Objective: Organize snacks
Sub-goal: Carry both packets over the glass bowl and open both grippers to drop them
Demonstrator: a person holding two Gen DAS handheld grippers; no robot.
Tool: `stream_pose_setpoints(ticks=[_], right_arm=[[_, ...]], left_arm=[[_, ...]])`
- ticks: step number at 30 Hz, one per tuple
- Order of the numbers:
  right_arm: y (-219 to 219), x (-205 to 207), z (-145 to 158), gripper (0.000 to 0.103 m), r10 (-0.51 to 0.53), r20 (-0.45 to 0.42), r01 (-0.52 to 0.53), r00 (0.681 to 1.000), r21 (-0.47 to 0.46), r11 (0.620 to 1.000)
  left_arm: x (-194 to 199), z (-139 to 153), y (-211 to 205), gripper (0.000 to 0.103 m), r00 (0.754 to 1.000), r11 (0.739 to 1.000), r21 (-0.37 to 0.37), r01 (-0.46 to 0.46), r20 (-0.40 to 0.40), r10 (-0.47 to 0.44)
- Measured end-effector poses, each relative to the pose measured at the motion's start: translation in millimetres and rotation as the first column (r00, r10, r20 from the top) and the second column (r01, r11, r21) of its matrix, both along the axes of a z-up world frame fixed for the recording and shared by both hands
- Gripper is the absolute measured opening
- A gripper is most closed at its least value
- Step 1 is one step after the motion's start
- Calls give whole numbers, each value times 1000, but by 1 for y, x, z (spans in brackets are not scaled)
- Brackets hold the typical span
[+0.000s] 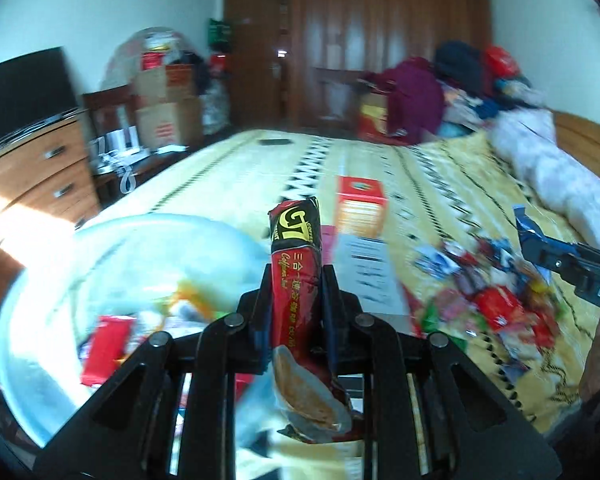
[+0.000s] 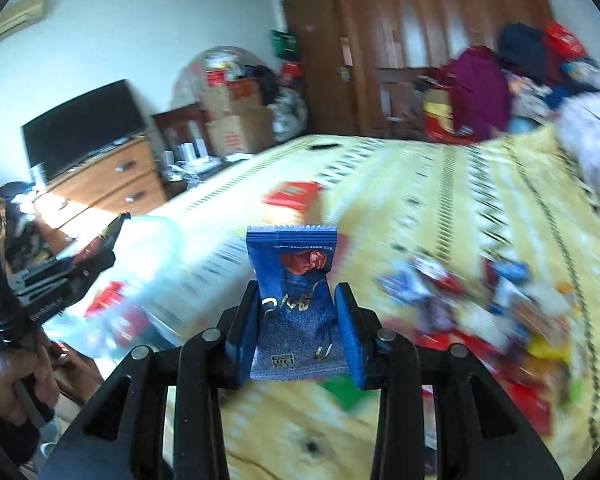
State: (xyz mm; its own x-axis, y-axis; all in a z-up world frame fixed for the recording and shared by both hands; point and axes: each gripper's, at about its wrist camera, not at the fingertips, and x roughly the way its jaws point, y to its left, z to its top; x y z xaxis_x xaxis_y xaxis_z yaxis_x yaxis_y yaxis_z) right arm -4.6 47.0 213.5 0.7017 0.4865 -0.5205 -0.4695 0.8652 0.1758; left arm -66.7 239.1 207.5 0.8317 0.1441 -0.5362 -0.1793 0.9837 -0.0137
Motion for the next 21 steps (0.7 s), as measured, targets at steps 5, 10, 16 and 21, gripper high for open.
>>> stream_pose_setpoints(ticks=[5, 10, 16, 21], right_arm=[[80, 5, 15, 40, 118, -5, -118, 993, 29, 993], [153, 2, 9, 40, 218, -44, -217, 975, 29, 976], [217, 6, -13, 40, 293, -105, -294, 950, 9, 956], [251, 9, -17, 40, 328, -124, -332, 936, -12, 943]], left_arm=[[-6, -7, 48, 20, 991, 992, 3, -129, -32, 129], [-13, -23, 79, 20, 979, 983, -3, -184, -91, 183], [-19, -26, 110, 21, 972, 978, -23, -205, -122, 201], [-17, -23, 125, 21, 969, 974, -52, -220, -129, 212]])
